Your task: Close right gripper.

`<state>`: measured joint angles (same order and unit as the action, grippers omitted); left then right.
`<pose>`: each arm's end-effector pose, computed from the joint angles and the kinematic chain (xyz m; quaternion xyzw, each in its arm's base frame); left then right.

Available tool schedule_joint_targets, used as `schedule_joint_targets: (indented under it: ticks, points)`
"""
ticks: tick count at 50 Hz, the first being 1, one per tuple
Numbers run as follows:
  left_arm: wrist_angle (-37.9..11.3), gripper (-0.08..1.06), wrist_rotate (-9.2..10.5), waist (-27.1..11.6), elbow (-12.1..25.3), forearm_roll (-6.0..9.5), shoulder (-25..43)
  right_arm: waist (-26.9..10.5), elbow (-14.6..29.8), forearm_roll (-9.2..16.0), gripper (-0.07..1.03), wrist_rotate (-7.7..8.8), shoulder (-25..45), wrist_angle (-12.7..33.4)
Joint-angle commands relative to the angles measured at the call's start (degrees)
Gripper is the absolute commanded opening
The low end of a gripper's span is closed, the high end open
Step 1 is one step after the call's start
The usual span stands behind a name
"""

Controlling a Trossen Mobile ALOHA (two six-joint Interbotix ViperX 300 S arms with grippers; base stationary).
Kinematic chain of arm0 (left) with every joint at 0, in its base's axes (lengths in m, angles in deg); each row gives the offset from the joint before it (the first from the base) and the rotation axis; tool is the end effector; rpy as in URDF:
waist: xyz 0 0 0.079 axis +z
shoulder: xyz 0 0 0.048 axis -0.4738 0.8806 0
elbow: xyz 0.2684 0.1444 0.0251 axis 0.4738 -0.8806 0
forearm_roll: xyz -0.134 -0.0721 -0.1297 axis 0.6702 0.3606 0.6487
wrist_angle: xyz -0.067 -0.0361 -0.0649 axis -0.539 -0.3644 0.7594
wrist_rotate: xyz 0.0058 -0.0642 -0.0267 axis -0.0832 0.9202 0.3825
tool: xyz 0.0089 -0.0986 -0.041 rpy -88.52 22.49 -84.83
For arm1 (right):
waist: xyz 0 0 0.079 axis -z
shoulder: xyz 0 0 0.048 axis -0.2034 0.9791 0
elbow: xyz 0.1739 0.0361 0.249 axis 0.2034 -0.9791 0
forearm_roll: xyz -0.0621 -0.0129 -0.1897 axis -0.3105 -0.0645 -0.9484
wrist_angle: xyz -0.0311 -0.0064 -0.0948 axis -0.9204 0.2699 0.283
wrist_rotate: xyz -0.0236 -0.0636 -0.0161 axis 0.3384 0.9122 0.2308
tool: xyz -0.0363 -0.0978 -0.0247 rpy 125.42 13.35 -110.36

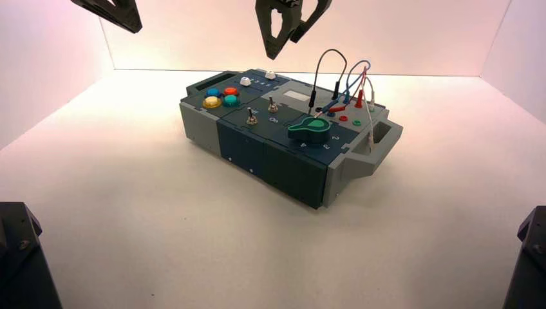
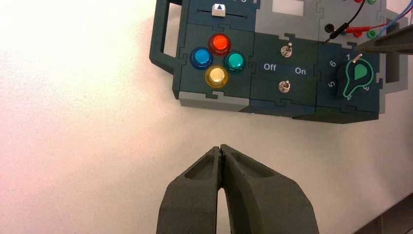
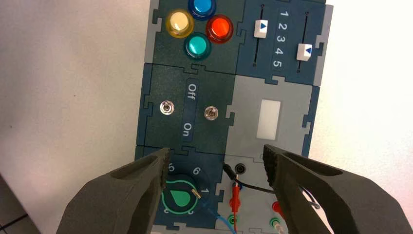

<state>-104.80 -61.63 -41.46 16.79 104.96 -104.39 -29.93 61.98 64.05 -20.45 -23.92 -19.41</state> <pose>0.2458 -0.0997 0.1678 0.1087 0.4936 -0.2638 0.8216 0.2951 0.2655 0.1445 -0.3104 0.4934 0.3698 0.7235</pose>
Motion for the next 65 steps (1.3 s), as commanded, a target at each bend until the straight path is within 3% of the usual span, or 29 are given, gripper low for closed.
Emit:
schedule_joint_targets:
  ticks: [1, 39, 43, 49, 58, 59, 65]
  points:
    - [0.4, -0.03, -0.09, -0.3, 1.3, 0.0, -0.3, 0.1, 1.0, -0.1, 0.99, -0.26, -1.8, -0.4]
    - [0.2, -0.03, -0.09, -0.3, 2.4, 0.0, -1.1, 0.1, 0.9, 0.0, 0.97, -0.26, -1.6, -0.2]
    - [0.2, -0.03, -0.09, -0.3, 2.6, 0.0, -1.1, 0.1, 0.8, 0.0, 0.88, -0.26, -1.4, -0.2]
    - [0.2, -0.03, -0.09, -0.2, 2.7, 0.0, -1.1, 0.1, 0.7, 0.0, 0.6, -0.26, -1.1, 0.0]
    - [0.2, -0.03, -0.09, -0.2, 2.5, 0.0, -0.9, 0.1, 0.7, 0.0, 0.38, -0.26, -0.8, 0.5]
    - [0.4, -0.03, -0.09, -0.3, 2.5, 0.0, -0.8, 0.1, 0.7, 0.0, 0.24, -0.18, -0.8, 0.7]
    - [0.4, -0.03, -0.09, -0.3, 2.5, 0.0, -0.8, 0.1, 0.9, 0.0, 0.04, 0.09, -0.7, 1.6]
